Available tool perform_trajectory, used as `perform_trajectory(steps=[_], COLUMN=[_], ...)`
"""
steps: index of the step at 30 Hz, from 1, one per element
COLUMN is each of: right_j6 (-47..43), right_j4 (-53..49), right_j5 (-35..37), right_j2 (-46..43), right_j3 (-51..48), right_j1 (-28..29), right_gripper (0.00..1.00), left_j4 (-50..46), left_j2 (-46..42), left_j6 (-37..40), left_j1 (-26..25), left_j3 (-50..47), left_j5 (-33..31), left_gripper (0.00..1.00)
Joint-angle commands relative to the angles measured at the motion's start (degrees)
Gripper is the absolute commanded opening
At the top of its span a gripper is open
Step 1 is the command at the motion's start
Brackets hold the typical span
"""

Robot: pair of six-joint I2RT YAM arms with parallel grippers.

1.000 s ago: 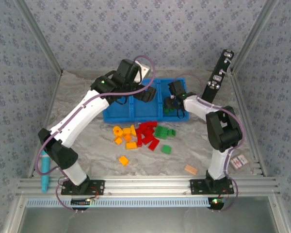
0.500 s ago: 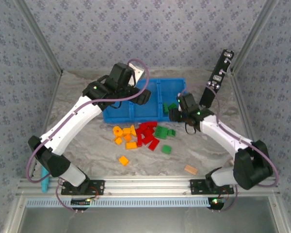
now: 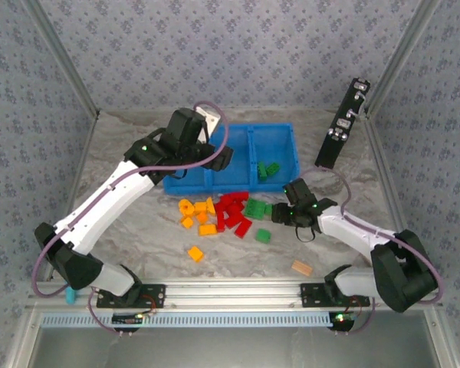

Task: Sort the legos into containers by color
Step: Move the lego to the center of the table.

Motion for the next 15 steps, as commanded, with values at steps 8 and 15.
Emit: perform_trajectory(steps=[8, 15], right_j6=[1.7, 0.7], right_j4=[11.8, 13.6], right_j5=[-3.7, -4.6], right_j2=[8.2, 12.5], right_j3=[-0.2, 0.7], right_j1=[-1.0, -1.5], right_gripper=[0.57, 0.57], left_j4=[2.6, 2.7], left_j2=[-2.1, -2.3], left_j6=[-1.9, -1.7], left_j1=[-0.3, -0.3], left_j3=[-2.4, -3.4], left_j5=[-1.9, -2.2], left_gripper=[1.0, 1.0])
